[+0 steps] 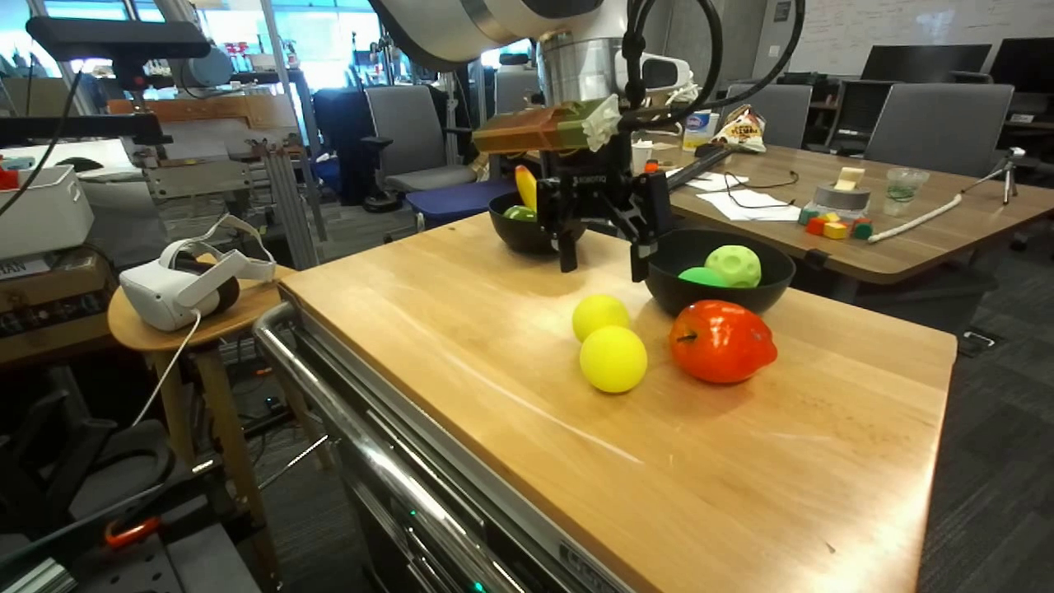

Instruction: Put the fruits in the bowls one by one then move the apple to the left

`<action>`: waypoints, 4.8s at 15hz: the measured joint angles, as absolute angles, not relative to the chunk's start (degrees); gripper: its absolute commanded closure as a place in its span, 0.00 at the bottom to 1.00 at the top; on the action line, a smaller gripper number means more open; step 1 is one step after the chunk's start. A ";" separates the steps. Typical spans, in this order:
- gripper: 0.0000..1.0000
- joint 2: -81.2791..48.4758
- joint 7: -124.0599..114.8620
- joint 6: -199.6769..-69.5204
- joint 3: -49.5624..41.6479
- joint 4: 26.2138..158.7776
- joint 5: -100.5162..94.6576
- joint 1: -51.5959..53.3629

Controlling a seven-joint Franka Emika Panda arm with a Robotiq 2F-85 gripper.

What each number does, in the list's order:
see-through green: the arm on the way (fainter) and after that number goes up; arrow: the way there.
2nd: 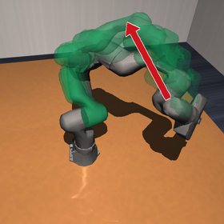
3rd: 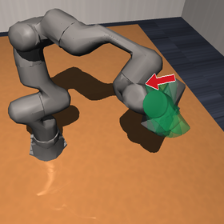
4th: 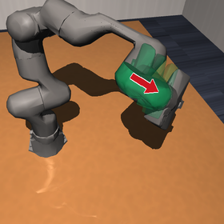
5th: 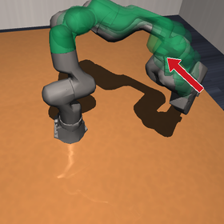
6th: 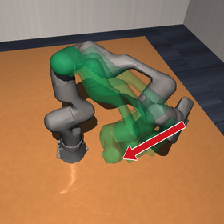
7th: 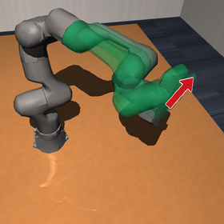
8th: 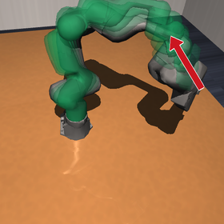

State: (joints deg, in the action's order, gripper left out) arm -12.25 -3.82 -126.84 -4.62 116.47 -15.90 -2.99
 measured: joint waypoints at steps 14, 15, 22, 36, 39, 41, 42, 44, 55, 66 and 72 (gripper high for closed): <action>0.25 -15.59 -5.03 -127.85 -5.99 117.57 -15.58 -3.17; 0.34 -15.83 -5.12 -128.11 -6.20 117.56 -15.40 -3.29; 0.71 -16.35 -5.18 -129.74 -6.78 117.24 -15.00 -4.23; 0.73 -12.88 2.39 -133.11 -3.65 101.64 -18.35 -1.67; 0.73 -18.23 3.86 -133.45 -3.74 99.91 -15.04 -3.29; 0.58 -20.73 4.36 -133.45 -3.80 98.99 -13.76 -4.25; 0.25 -21.60 4.58 -133.43 -3.81 98.62 -13.11 -4.66; 0.16 -22.60 5.32 -133.24 -3.82 98.08 -11.31 -5.43; 0.00 -13.19 3.06 -122.29 -4.09 99.05 -6.27 -6.67; 0.00 -0.94 -16.28 -113.23 -6.41 117.23 0.44 -6.70; 0.00 -1.89 -17.59 -114.00 -6.53 117.85 0.52 -6.70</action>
